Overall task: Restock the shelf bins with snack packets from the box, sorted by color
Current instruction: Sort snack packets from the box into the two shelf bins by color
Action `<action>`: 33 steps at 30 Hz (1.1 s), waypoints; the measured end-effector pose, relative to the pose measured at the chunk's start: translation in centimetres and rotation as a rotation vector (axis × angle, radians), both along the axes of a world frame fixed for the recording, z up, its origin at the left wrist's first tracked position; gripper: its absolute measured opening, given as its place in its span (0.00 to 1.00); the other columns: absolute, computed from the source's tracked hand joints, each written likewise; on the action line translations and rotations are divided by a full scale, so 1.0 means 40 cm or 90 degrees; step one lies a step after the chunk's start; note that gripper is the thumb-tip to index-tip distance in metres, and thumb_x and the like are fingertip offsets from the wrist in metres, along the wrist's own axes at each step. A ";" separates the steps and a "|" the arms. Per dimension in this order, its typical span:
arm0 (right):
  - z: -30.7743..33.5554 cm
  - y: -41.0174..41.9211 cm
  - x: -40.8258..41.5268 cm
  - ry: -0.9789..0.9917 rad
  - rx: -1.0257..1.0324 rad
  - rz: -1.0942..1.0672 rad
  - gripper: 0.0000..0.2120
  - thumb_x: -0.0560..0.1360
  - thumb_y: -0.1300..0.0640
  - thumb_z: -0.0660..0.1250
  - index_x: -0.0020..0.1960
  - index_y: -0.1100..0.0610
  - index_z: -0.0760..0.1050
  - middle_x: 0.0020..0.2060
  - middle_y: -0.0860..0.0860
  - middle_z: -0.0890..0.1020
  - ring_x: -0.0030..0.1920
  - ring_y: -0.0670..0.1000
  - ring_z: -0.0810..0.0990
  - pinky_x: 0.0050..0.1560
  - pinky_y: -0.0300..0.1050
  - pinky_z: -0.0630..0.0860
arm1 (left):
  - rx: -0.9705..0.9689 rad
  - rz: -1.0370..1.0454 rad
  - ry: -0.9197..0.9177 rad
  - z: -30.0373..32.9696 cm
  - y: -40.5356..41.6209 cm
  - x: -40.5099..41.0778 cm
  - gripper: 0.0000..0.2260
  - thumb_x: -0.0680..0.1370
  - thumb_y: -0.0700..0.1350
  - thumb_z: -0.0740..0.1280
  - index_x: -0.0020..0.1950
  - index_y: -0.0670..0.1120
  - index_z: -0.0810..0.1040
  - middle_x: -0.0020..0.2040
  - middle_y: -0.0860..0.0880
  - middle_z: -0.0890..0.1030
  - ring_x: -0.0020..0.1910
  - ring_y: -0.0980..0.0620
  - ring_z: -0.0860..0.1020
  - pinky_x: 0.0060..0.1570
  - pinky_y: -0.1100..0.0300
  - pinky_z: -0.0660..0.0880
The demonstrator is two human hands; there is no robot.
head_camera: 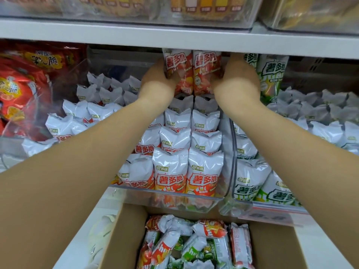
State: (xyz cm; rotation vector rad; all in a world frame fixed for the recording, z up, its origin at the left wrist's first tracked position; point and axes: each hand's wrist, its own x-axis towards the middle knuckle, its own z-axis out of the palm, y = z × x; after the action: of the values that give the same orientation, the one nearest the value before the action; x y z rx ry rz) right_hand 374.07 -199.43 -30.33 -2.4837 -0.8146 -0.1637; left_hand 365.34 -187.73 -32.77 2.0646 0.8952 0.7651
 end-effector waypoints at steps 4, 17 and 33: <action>0.000 -0.006 -0.002 -0.053 -0.079 0.005 0.20 0.78 0.64 0.62 0.69 0.60 0.63 0.59 0.60 0.78 0.61 0.60 0.75 0.45 0.48 0.67 | 0.101 0.014 0.179 0.023 0.010 0.013 0.18 0.82 0.54 0.59 0.66 0.45 0.73 0.62 0.44 0.78 0.60 0.43 0.76 0.49 0.59 0.68; -0.014 -0.037 -0.053 -0.141 -0.165 0.109 0.28 0.73 0.60 0.66 0.72 0.56 0.63 0.68 0.58 0.68 0.68 0.61 0.66 0.60 0.54 0.69 | 0.094 0.003 0.158 -0.008 -0.010 0.019 0.15 0.82 0.52 0.59 0.64 0.45 0.73 0.60 0.45 0.79 0.57 0.44 0.77 0.45 0.60 0.66; -0.005 -0.083 -0.108 -0.142 -0.258 0.151 0.12 0.75 0.60 0.60 0.58 0.58 0.74 0.55 0.57 0.76 0.60 0.59 0.71 0.49 0.48 0.61 | 0.066 0.031 0.252 -0.025 -0.029 0.046 0.46 0.65 0.64 0.72 0.76 0.51 0.55 0.71 0.46 0.69 0.68 0.41 0.70 0.64 0.44 0.67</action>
State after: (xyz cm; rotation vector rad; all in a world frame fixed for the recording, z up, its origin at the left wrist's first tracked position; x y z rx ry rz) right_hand 369.77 -202.75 -30.53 -2.7424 -1.3435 -0.2120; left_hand 367.18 -188.90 -33.77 2.3400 1.1434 0.4384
